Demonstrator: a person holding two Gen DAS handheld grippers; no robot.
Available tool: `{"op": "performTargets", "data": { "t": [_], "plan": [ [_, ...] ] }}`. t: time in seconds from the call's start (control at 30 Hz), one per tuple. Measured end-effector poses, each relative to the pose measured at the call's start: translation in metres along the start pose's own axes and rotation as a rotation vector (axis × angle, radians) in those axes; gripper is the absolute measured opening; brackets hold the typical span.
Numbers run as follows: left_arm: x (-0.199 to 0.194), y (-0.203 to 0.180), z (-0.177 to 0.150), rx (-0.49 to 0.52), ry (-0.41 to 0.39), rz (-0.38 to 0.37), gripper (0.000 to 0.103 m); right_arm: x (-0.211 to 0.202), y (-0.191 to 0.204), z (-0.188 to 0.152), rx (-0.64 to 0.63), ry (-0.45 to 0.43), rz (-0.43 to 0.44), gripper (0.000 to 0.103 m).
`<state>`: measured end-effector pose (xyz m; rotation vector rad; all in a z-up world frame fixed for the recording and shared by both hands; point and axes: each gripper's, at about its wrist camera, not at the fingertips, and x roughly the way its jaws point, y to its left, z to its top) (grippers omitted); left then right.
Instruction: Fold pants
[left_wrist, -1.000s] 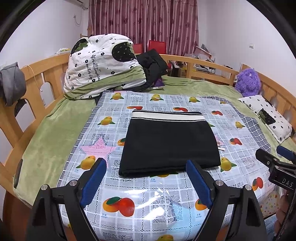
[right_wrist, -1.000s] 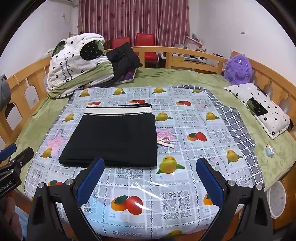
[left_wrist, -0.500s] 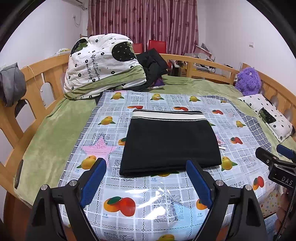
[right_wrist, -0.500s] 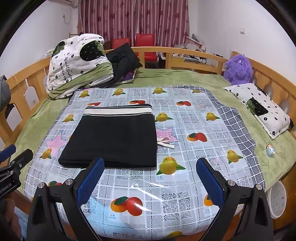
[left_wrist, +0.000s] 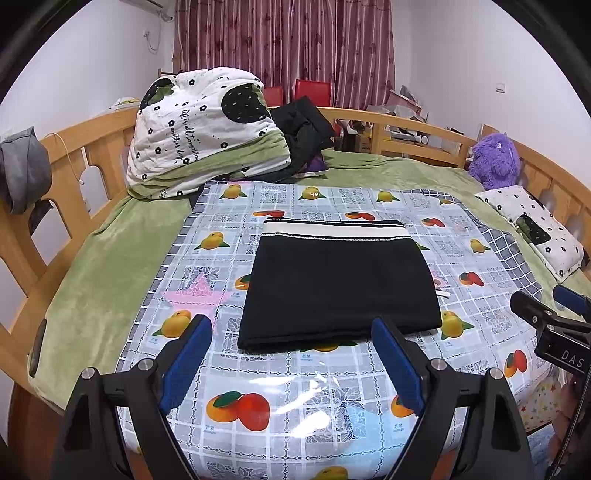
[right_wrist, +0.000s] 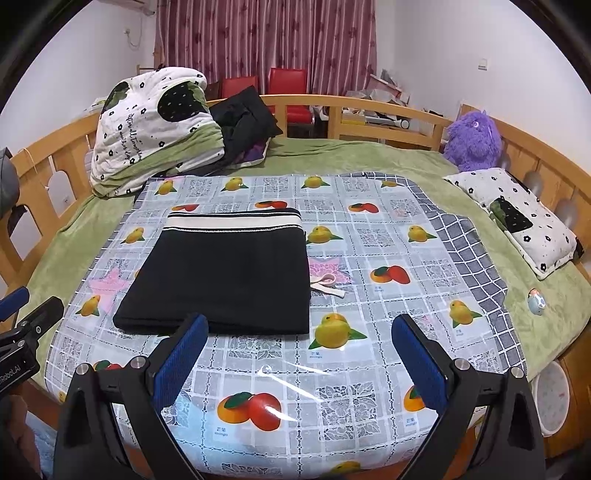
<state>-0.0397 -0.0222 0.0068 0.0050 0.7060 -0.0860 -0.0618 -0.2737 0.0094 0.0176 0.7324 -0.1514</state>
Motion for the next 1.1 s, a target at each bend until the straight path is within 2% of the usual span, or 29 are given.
{"op": "performTargets", "data": {
  "t": [1.1],
  "plan": [
    [-0.0021, -0.001, -0.0005, 0.003, -0.01, -0.004, 0.089, -0.0029, -0.003, 0.002, 0.005, -0.005, -0.004, 0.098]
  ]
}}
